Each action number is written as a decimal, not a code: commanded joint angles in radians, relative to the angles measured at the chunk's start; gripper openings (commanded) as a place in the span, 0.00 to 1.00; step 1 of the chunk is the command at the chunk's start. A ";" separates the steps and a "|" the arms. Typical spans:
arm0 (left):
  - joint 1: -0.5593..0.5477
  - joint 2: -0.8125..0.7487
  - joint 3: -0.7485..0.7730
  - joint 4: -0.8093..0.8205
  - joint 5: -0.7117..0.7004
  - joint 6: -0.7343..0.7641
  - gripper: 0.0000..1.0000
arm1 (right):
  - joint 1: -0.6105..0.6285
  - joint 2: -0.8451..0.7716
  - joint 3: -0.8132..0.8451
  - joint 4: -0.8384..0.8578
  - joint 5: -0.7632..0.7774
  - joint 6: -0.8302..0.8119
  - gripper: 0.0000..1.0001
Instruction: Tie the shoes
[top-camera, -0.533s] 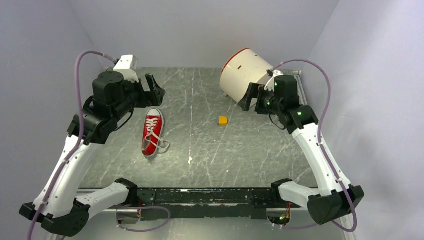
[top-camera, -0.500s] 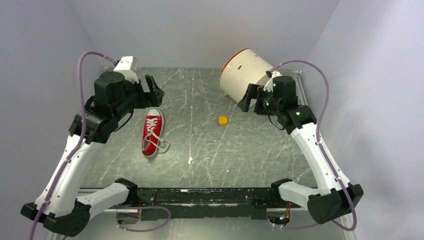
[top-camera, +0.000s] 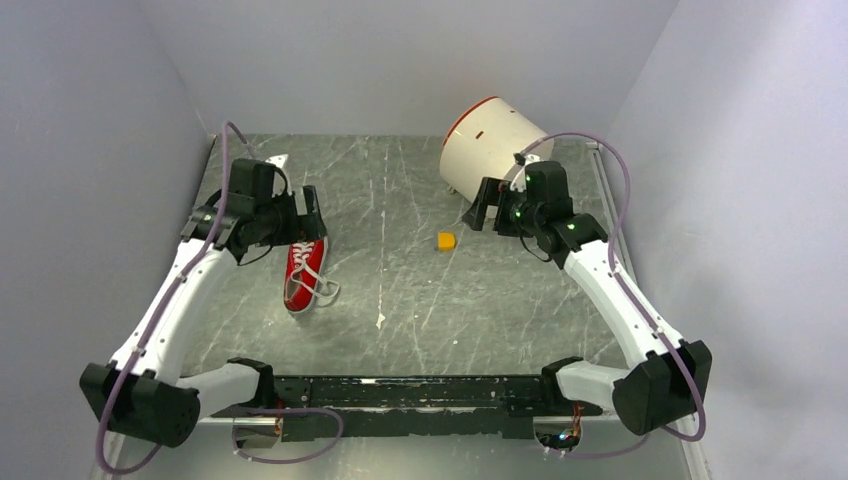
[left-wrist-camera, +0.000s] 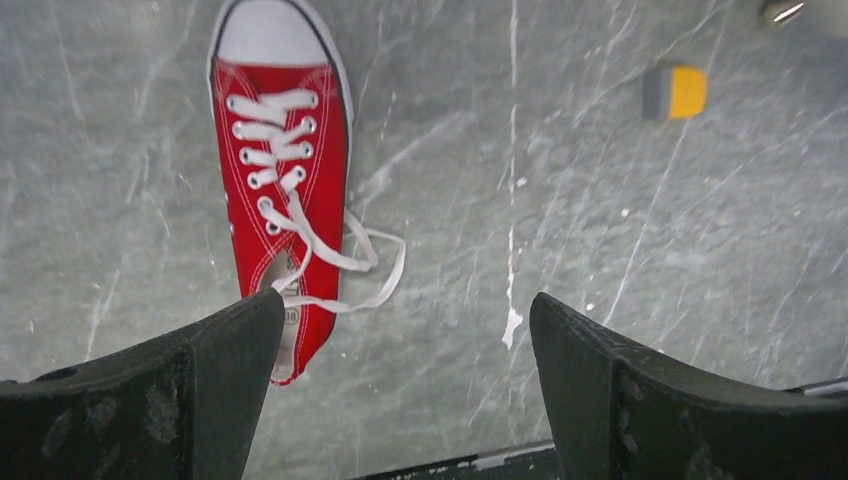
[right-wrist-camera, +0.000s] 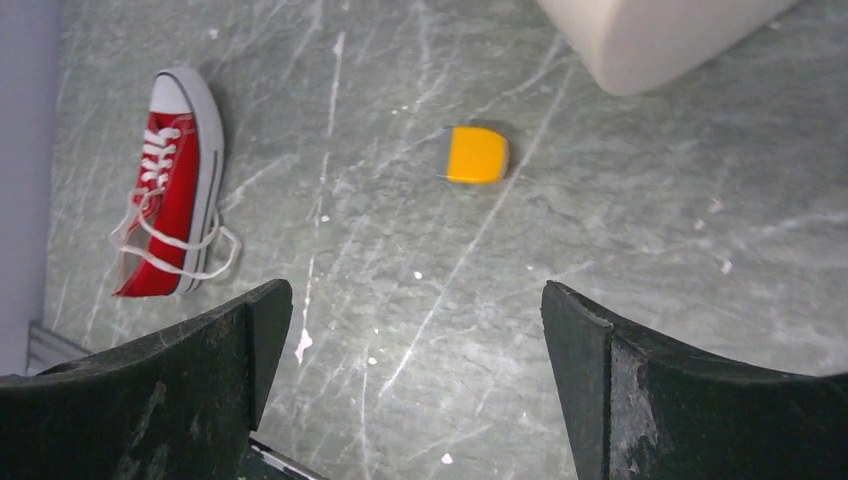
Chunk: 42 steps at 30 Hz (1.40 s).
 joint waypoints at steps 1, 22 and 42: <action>0.023 0.063 -0.039 -0.053 0.071 0.017 0.96 | 0.006 0.040 -0.003 0.148 -0.130 -0.038 1.00; 0.133 0.639 0.113 0.021 0.034 0.201 0.97 | 0.110 0.433 0.208 0.245 -0.315 -0.167 1.00; -0.016 0.779 0.115 0.059 0.182 -0.001 0.79 | 0.123 0.534 0.267 0.238 -0.344 -0.218 1.00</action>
